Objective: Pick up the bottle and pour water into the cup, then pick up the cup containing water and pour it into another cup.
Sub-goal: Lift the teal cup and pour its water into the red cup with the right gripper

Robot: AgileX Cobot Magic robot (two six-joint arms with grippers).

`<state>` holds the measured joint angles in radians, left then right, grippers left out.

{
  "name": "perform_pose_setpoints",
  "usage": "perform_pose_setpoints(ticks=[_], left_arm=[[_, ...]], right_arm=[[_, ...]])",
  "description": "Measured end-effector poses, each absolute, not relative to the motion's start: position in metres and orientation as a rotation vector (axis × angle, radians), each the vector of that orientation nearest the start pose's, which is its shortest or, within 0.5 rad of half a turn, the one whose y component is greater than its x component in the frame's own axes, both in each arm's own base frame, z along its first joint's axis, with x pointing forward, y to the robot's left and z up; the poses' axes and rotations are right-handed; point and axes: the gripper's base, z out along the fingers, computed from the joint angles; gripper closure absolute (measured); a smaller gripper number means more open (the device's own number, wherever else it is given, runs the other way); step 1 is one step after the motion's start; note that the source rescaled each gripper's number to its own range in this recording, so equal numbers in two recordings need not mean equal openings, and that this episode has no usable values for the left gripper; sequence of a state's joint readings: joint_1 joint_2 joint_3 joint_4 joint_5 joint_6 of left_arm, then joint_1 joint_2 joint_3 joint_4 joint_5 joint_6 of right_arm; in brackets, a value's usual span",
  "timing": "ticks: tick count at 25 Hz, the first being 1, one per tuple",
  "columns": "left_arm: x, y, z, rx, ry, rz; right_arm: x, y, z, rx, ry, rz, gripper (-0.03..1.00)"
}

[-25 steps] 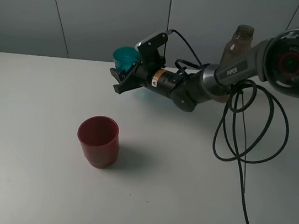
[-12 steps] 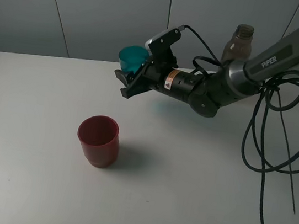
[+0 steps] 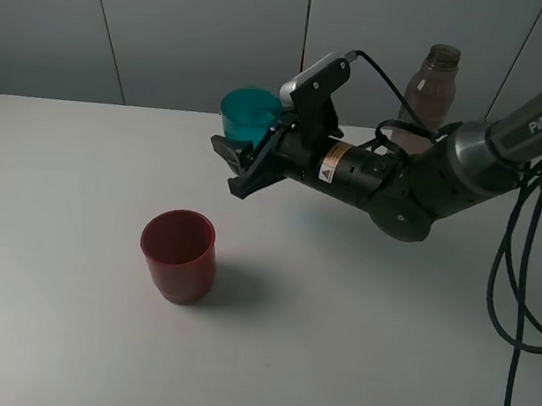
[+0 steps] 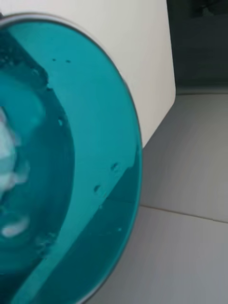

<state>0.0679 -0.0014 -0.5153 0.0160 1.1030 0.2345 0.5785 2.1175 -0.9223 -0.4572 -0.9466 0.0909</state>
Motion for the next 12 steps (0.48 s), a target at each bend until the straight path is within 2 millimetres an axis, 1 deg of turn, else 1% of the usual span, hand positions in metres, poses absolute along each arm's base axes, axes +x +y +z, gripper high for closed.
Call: perform_pose_setpoints(ticks=[2,6,12], left_arm=[[-0.009,0.001,0.278,0.171,2.069,0.205],[-0.009,0.001,0.278,0.171,2.069,0.205],[-0.009,0.001,0.278,0.171,2.069,0.205]], right_arm=[[0.304,0.250,0.110,-0.966,1.541,0.600,0.93],[0.296,0.260,0.110,-1.022,1.506,0.595,0.93],[0.295,0.260,0.109,-1.030,1.498,0.582,0.93]])
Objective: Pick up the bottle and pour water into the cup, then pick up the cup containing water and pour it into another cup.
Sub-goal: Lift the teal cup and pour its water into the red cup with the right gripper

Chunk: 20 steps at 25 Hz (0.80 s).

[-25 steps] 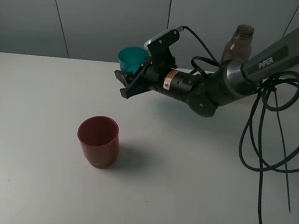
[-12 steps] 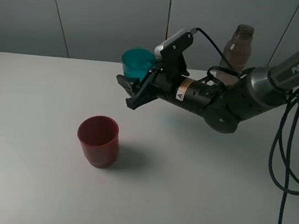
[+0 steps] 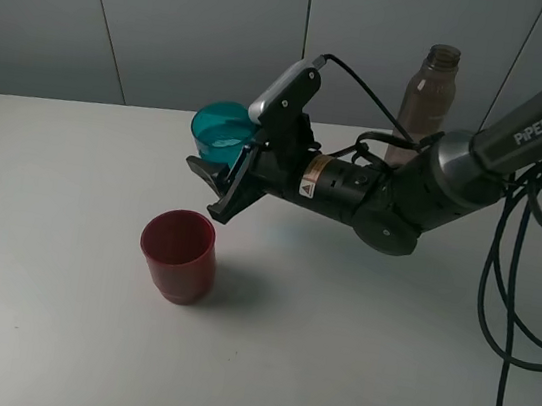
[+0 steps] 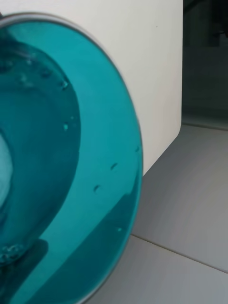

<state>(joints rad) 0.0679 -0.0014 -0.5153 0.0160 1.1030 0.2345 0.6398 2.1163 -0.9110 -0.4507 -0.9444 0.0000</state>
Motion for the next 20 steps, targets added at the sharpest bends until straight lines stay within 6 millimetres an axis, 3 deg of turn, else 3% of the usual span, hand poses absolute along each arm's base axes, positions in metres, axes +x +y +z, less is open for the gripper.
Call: perform_pose_setpoints(ticks=[20], left_arm=[[-0.0088,0.0007,0.2781,0.168,2.069,0.203]], right_arm=[[0.2892,0.2642,0.1085,-1.176,1.391,0.521,0.93]])
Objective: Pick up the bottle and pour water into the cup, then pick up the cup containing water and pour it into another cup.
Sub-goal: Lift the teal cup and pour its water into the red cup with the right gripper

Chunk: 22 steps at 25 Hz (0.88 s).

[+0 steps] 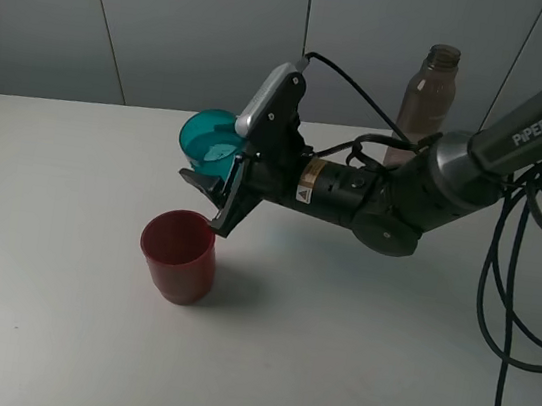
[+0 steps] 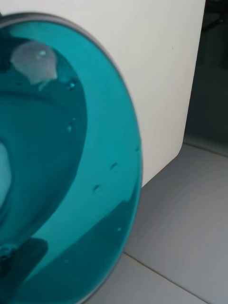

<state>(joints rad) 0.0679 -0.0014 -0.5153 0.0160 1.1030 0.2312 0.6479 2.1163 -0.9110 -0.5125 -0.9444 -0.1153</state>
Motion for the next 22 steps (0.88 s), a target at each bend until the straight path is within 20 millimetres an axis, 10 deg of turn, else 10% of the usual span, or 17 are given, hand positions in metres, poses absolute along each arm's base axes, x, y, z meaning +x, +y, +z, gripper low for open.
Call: perform_pose_setpoints(ticks=[22], left_arm=[[-0.0088,0.0007,0.2781,0.167,2.069,0.202]], right_arm=[[0.2876,0.2645,0.1065,-1.533,0.973,0.113,0.93]])
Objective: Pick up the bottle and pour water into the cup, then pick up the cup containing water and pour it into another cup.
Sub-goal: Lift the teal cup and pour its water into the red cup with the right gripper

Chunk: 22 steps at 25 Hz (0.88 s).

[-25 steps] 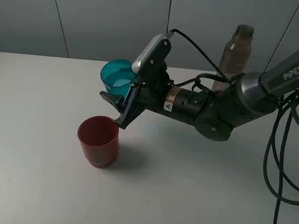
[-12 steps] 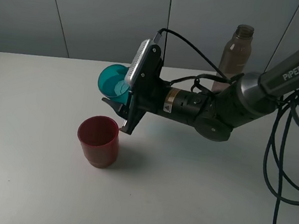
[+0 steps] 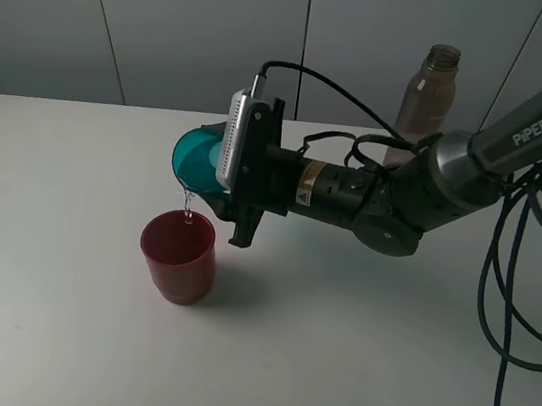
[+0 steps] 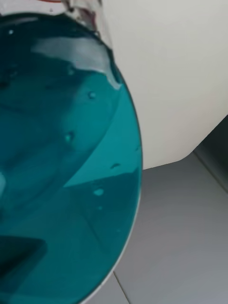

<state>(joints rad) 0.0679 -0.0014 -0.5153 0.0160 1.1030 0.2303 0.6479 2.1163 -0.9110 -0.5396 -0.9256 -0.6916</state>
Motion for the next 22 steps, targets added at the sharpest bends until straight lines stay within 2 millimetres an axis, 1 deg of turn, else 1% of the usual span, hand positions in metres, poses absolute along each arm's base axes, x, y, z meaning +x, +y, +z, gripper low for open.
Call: perform_pose_setpoints(ticks=[3,10,22], left_arm=[[-0.0088,0.0007,0.2781,0.167,2.069,0.202],[-0.0088,0.0007,0.2781,0.167,2.069,0.202],[-0.0088,0.0007,0.2781,0.167,2.069,0.202]], right_arm=[[0.2883,0.2642,0.1067,-1.562,0.919,0.053,0.93],[0.2945,0.2611,0.1084,-1.565,0.875,-0.090,0.93],[0.2949,0.2612,0.1099,-1.605,0.767,-0.188,0.93]])
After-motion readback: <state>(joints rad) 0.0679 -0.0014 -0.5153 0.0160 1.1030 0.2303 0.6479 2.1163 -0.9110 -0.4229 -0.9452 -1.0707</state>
